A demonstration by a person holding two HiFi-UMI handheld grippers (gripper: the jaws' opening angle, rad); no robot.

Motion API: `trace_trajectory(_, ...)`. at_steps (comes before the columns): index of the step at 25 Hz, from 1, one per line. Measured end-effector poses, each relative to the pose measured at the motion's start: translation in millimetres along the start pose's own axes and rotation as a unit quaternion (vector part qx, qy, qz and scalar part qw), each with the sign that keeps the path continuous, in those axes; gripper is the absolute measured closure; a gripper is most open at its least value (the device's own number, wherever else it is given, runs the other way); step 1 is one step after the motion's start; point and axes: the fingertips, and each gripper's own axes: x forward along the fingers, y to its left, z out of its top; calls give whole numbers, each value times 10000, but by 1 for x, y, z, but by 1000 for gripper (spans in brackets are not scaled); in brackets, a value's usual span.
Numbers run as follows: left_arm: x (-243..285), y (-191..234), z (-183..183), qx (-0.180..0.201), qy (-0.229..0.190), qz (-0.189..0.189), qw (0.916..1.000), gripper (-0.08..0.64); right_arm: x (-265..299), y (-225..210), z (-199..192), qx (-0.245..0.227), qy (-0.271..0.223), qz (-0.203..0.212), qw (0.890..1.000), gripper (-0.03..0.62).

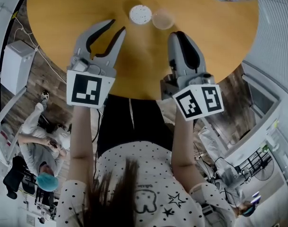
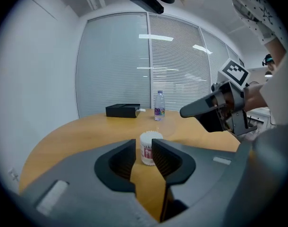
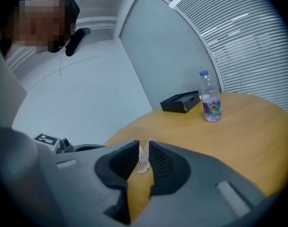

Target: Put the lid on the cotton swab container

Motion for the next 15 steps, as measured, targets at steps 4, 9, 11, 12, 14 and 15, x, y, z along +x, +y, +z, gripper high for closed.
trace_trajectory(4, 19, -7, -17, -63, 159, -291, 9994, 408, 13, -9, -6, 154, 82, 9, 9998, 511)
trace_trajectory(9, 38, -13, -38, -14, 340, -663, 9972, 335, 20, -12, -13, 443, 146, 86, 9989, 491)
trace_trajectory(11, 45, -15, -44, 42, 431, -793, 9959, 306, 21, -13, -14, 595, 129, 124, 9981, 491)
trace_trajectory(12, 48, -16, -46, 80, 476, -854, 9952, 297, 22, -14, -14, 648, 122, 138, 9977, 491)
trace_trajectory(14, 55, -21, -50, 157, 546, -980, 9936, 288, 22, -16, -15, 685, 123, 166, 9974, 491)
trace_trajectory(15, 58, -23, -50, 202, 571, -1034, 9928, 287, 22, -17, -15, 684, 123, 181, 9974, 491)
